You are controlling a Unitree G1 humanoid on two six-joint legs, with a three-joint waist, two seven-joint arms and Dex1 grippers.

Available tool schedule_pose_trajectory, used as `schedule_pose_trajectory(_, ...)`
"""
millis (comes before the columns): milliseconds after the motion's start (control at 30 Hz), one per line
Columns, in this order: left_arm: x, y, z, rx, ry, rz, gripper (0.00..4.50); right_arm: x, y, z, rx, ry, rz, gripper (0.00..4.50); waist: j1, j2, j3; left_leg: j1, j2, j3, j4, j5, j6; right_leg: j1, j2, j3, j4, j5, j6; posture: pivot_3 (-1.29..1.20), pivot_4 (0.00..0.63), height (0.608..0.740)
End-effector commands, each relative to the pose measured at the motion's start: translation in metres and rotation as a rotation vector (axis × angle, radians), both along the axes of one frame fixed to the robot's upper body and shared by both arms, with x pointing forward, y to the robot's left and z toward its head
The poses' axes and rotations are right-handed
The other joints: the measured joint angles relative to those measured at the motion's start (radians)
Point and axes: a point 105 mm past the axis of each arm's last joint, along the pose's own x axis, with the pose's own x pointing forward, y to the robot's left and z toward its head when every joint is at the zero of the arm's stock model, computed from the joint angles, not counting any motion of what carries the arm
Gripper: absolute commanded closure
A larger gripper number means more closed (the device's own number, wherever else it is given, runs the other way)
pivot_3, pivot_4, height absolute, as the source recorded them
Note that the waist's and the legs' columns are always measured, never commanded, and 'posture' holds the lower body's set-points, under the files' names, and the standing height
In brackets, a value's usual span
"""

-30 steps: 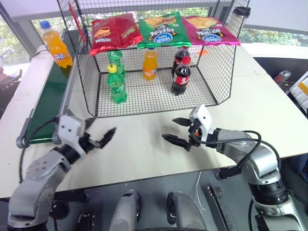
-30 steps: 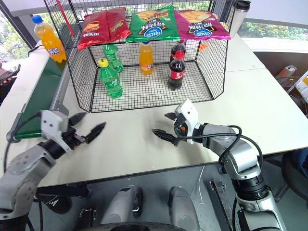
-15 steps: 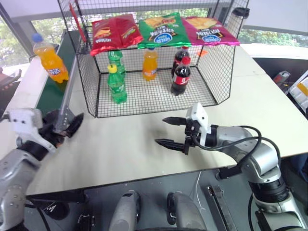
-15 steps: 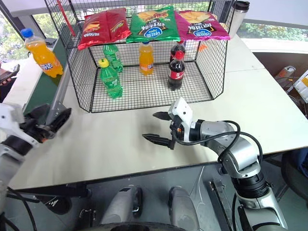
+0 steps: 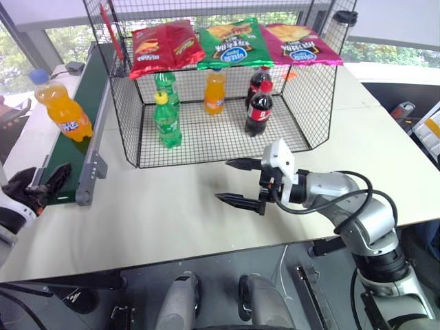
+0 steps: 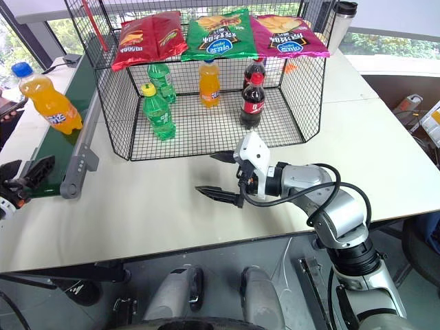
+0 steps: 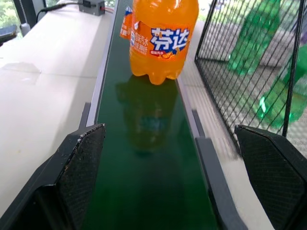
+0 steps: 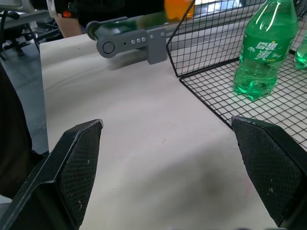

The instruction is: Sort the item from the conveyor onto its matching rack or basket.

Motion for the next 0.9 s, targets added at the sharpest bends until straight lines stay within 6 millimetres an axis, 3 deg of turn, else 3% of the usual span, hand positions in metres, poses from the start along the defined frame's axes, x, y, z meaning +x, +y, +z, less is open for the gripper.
schedule_pose_trajectory(33, 0.0, -0.005, 0.009, 0.061, -0.039, -0.018, 0.0, -0.003, 0.0, 0.005, 0.008, -0.036, 0.007, 0.08, 0.001, 0.0, 0.0, 0.0, 0.0, 0.0, 0.0, 0.0, 0.0, 0.0, 0.0, 0.0, 0.0, 0.0, 0.0, 0.0, 0.15, 0.739)
schedule_pose_trajectory(367, 0.011, 0.0, 0.013, 0.123, -0.096, 0.039, 0.0, -0.001, -0.004, 0.0, 0.011, -0.024, -0.014, 0.08, 0.0, 0.0, 0.0, 0.0, 0.0, 0.0, -0.006, 0.0, -0.001, -0.002, -0.003, 0.0, -0.002, 0.0, -0.001, 0.0, 0.15, 0.739)
schedule_pose_trajectory(567, 0.019, -0.015, 0.004, 0.087, -0.061, -0.035, 0.0, 0.001, -0.002, 0.004, 0.017, -0.026, -0.027, 0.08, 0.0, 0.0, 0.0, 0.0, -0.001, 0.001, -0.011, 0.0, 0.0, -0.004, -0.004, 0.0, -0.003, 0.0, -0.001, 0.0, 0.15, 0.739)
schedule_pose_trajectory(733, 0.016, -0.023, 0.004, 0.031, -0.075, -0.104, 1.53, 0.004, -0.004, 0.006, 0.013, -0.025, -0.042, 0.0, 0.005, 0.0, 0.0, 0.0, -0.002, 0.001, -0.011, 0.0, 0.0, -0.004, -0.005, 0.0, -0.003, 0.0, -0.001, 0.0, 0.15, 0.739)
schedule_pose_trajectory(900, 0.014, -0.015, 0.02, -0.015, -0.124, -0.103, 1.52, 0.004, -0.006, 0.004, 0.007, -0.021, -0.046, 0.0, 0.003, 0.0, 0.0, 0.0, -0.003, 0.001, -0.01, 0.0, 0.0, -0.003, -0.006, 0.0, -0.004, 0.0, -0.001, 0.0, 0.15, 0.739)
